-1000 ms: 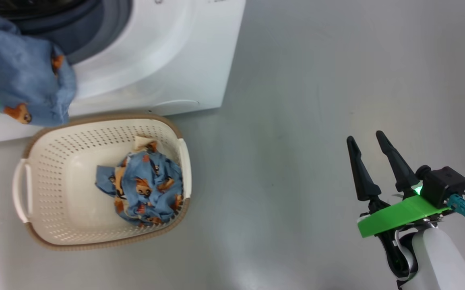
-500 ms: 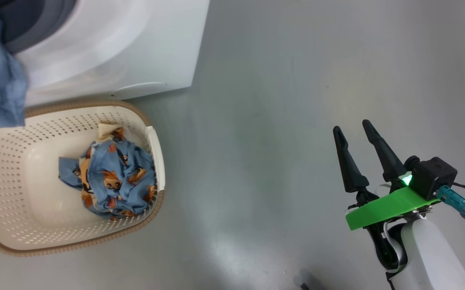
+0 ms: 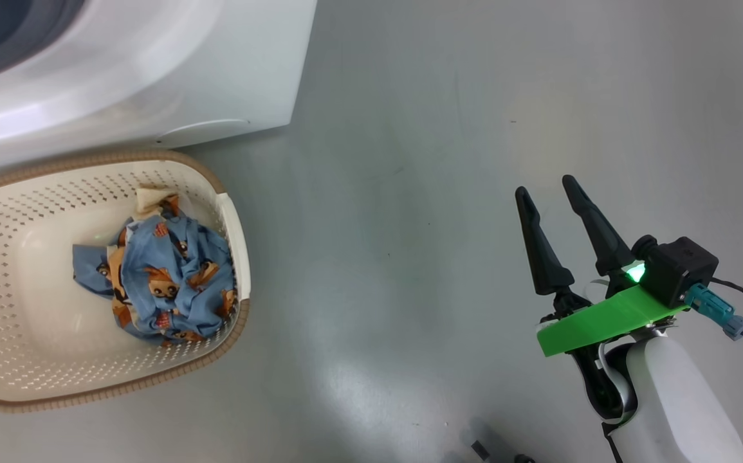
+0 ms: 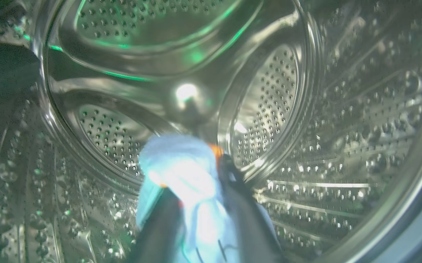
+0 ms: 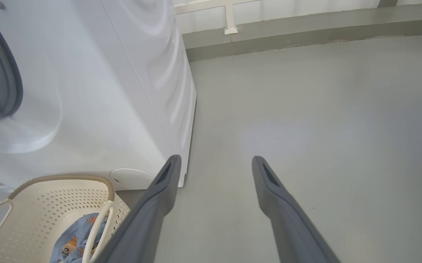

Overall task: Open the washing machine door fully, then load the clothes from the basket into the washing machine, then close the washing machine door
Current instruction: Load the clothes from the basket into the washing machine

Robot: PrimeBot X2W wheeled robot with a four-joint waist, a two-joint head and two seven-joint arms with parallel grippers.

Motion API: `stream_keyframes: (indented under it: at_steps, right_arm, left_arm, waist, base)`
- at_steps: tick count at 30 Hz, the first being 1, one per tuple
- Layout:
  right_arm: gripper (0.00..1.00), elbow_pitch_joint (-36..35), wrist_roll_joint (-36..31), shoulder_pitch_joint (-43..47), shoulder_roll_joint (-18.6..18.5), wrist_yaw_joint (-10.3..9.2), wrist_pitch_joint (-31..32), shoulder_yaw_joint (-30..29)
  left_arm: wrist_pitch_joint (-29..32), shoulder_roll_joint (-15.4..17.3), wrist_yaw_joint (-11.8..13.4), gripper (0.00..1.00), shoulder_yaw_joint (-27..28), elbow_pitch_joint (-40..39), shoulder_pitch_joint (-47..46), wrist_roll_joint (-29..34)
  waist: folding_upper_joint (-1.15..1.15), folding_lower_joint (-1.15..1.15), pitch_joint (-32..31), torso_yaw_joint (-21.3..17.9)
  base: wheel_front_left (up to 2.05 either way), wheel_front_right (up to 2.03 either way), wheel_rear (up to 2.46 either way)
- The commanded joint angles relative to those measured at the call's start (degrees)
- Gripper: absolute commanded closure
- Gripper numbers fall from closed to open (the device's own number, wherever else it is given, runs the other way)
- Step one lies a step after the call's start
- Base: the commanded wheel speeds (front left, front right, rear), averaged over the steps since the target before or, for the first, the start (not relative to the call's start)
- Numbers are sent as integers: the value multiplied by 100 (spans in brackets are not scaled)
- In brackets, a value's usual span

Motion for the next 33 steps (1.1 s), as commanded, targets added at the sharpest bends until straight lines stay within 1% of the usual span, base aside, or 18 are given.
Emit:
stream_keyframes:
  at_steps: [1,6,14,19,22,28,33]
  right_arm:
    - [0,-99,7,76,3,9,-44,139]
    - [0,-83,11,74,3,9,-44,161]
    - [0,-57,11,73,-21,9,-44,186]
    - [0,-63,16,112,-19,9,-44,220]
    - [0,-65,19,121,-15,9,-44,227]
    - [0,-56,29,111,1,9,-44,218]
    - [0,-57,26,95,-11,9,-44,187]
  left_arm:
    - [-29,284,2,0,155,-120,25,70]
    - [-29,158,-51,0,407,1,127,196]
    - [-29,-28,-99,0,630,268,333,314]
    - [-29,-24,-112,0,437,1138,184,307]
    - [-29,-21,-114,0,167,1508,-30,246]
    - [-29,30,-115,0,-73,1583,-159,-16]
    - [-29,-41,-116,0,16,1305,59,-260]
  waist:
    - [0,0,-6,4]
    - [0,0,-31,31]
    - [0,0,-127,55]
    - [0,0,-167,40]
    - [0,0,-154,40]
    - [0,0,-167,53]
    - [0,0,-220,95]
  base:
    - [0,0,0]
    - [0,0,0]
    - [0,0,0]
    - [0,0,0]
    - [0,0,0]
    - [0,0,0]
    - [0,0,0]
